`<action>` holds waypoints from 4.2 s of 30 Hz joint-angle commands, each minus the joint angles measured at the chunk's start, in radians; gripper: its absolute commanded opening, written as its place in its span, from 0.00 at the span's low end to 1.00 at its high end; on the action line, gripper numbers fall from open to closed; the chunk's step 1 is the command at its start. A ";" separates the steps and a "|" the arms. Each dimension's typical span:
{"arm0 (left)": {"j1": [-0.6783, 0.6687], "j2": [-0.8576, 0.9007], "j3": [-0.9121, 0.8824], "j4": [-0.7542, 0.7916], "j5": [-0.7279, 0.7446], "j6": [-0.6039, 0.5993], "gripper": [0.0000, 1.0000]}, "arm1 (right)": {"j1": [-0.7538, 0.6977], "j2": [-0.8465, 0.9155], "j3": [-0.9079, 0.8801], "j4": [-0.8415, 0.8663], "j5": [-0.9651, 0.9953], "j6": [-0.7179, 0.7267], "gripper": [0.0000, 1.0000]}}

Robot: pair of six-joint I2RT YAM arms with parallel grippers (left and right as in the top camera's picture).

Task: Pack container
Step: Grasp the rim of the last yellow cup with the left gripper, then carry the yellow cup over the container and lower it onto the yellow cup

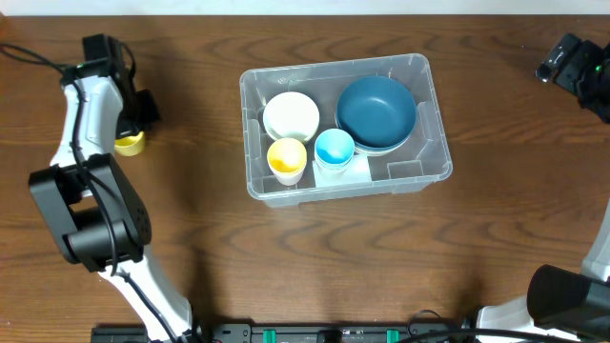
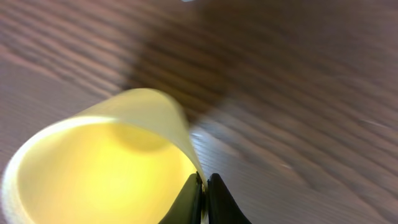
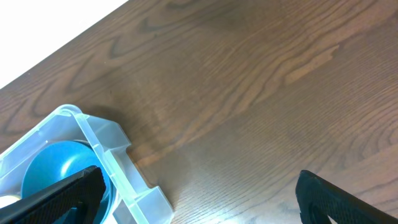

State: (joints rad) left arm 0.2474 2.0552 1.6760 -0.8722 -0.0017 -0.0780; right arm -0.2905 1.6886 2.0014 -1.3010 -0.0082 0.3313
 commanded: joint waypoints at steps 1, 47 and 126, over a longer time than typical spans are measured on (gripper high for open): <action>-0.020 -0.072 -0.003 -0.009 0.020 -0.009 0.06 | 0.002 -0.001 -0.001 -0.001 0.000 0.012 0.99; -0.719 -0.536 -0.011 -0.230 0.020 -0.031 0.06 | 0.002 -0.001 -0.001 -0.001 0.000 0.012 0.99; -0.816 -0.510 -0.137 -0.555 0.017 -0.398 0.59 | 0.002 -0.001 -0.001 -0.001 0.000 0.013 0.99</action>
State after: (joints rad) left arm -0.5678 1.5425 1.5833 -1.4242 0.0227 -0.3927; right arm -0.2905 1.6886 2.0014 -1.3010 -0.0082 0.3317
